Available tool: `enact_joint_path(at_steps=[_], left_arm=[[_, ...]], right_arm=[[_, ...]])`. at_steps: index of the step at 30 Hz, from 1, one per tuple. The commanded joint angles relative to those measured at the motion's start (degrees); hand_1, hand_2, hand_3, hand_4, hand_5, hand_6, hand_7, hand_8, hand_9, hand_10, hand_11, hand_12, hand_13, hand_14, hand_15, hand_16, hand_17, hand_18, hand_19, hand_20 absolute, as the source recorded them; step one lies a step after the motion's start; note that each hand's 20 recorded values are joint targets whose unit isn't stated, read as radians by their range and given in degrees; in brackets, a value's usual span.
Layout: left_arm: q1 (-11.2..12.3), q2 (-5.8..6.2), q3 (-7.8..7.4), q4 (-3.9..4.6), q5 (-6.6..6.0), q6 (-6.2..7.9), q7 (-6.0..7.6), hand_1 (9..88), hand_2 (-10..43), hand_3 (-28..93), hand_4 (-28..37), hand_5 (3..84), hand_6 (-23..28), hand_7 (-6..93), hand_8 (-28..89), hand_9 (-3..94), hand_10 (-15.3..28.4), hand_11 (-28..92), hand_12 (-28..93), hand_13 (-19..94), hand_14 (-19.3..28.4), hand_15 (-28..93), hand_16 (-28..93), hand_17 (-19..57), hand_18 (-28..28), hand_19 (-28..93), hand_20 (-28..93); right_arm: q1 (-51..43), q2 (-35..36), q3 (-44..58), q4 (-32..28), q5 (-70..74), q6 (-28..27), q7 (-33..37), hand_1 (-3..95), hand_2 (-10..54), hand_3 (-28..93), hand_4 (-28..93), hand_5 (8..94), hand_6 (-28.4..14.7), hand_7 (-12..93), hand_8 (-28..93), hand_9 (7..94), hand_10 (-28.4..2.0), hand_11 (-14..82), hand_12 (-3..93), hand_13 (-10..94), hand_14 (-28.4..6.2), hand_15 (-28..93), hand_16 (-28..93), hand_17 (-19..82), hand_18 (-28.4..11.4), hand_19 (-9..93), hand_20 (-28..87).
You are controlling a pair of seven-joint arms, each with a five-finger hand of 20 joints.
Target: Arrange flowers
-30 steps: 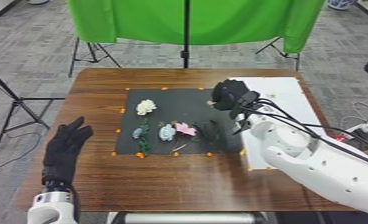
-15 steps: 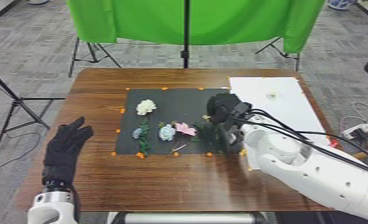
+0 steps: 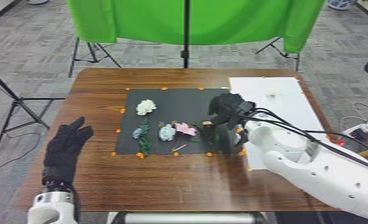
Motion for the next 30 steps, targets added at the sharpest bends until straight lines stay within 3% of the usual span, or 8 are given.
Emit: enact_joint_path(at_steps=[1,4,7,12,19,23,26,30], left_arm=[[0.55,-0.24,-0.17,0.08,0.39,-0.25,-1.07,20.4,5.7,64,-28.3,45.7,4.0,11.6,-5,45.5,13.6,19,15,32,17.0,23,2,1.1,13.4,8,19],[0.53,-0.2,-0.14,0.11,0.36,-0.29,-1.1,20.4,5.7,64,-28.3,45.7,3.9,11.6,-5,45.5,13.5,19,15,32,17.0,23,2,1.1,13.4,8,19],[0.5,-0.2,-0.17,0.08,0.47,-0.49,-1.05,20.4,5.6,64,-28.3,45.7,3.9,11.6,-5,45.5,13.5,19,15,32,17.0,23,2,1.1,13.5,8,19],[0.69,-0.18,-0.34,0.02,0.31,-0.42,-0.95,20.5,5.6,64,-28.3,45.7,3.9,11.6,-5,45.5,13.5,19,15,32,16.9,23,2,1.1,13.4,8,19],[0.94,-0.56,-0.39,0.03,0.22,-0.65,-0.31,20.6,5.6,64,-28.3,45.7,3.9,11.6,-5,45.4,13.5,19,15,32,16.9,23,2,1.1,13.4,8,19],[1.06,-0.59,-0.38,0.04,0.18,-0.61,-0.49,20.6,5.7,64,-28.3,45.6,4.0,11.6,-5,45.4,13.5,19,15,32,16.9,23,2,1.1,13.4,8,19],[0.99,-0.64,-0.35,0.07,0.31,-0.55,-0.5,20.6,5.6,64,-28.3,45.7,4.0,11.6,-5,45.4,13.6,19,15,32,16.9,23,2,1.1,13.4,8,19],[0.93,-0.81,-0.36,0.01,0.36,-0.56,-0.35,20.5,5.6,64,-28.3,45.7,3.9,11.6,-5,45.5,13.5,19,15,32,16.8,23,2,1.1,13.4,8,19]], right_arm=[[0.82,-0.38,10.41,4.36,1.26,-10.55,14.66,44.8,-9.5,67,-20,56.0,0.9,14,-9,58.0,-13.5,8.4,16.5,82,-4.9,52,32,55,-12.4,91,47],[2.15,-1.22,10.74,9.25,3.78,-12.71,17.42,43.0,-9.5,67,-20,45.6,-0.5,9,-7,44.2,-15.6,5.1,15.4,77,-7.4,49,29,52,-13.1,87,45],[2.63,-1.82,10.6,13.47,5.22,-14.3,18.25,42.4,-9.5,67,-21,40.9,-0.7,7,-6,39.5,-16.9,4.0,15.1,77,-7.9,48,28,52,-13.4,86,44],[2.65,-3.27,10.0,18.72,6.13,-13.87,18.36,41.3,-9.5,67,-21,38.9,-0.7,7,-6,38.2,-17.3,3.7,14.8,77,-8.1,48,28,52,-13.7,86,43],[3.03,-4.74,7.3,23.09,4.43,-7.85,18.5,41.5,-9.5,66,-21,41.1,0.2,9,-6,41.1,-17.2,4.5,14.9,79,-7.1,49,27,53,-13.3,86,42],[2.32,-4.77,4.95,24.97,2.43,1.07,17.57,45.1,-9.5,66,-21,46.5,1.0,12,-8,49.3,-15.5,6.3,15.0,82,-5.8,49,28,55,-12.7,89,40],[1.77,-4.76,3.15,26.48,1.43,8.4,16.23,50.5,-9.5,65,-21,60.2,1.7,16,-8,67.5,-12.0,12.0,15.1,87,-3.7,49,29,58,-11.3,92,39],[-0.55,-3.45,3.99,24.56,0.01,13.65,14.25,60.9,-9.5,55,-21,76.6,1.4,20,6,86.6,-9.6,6.6,28.5,91,-2.3,50,32,62,-10.5,93,42]])
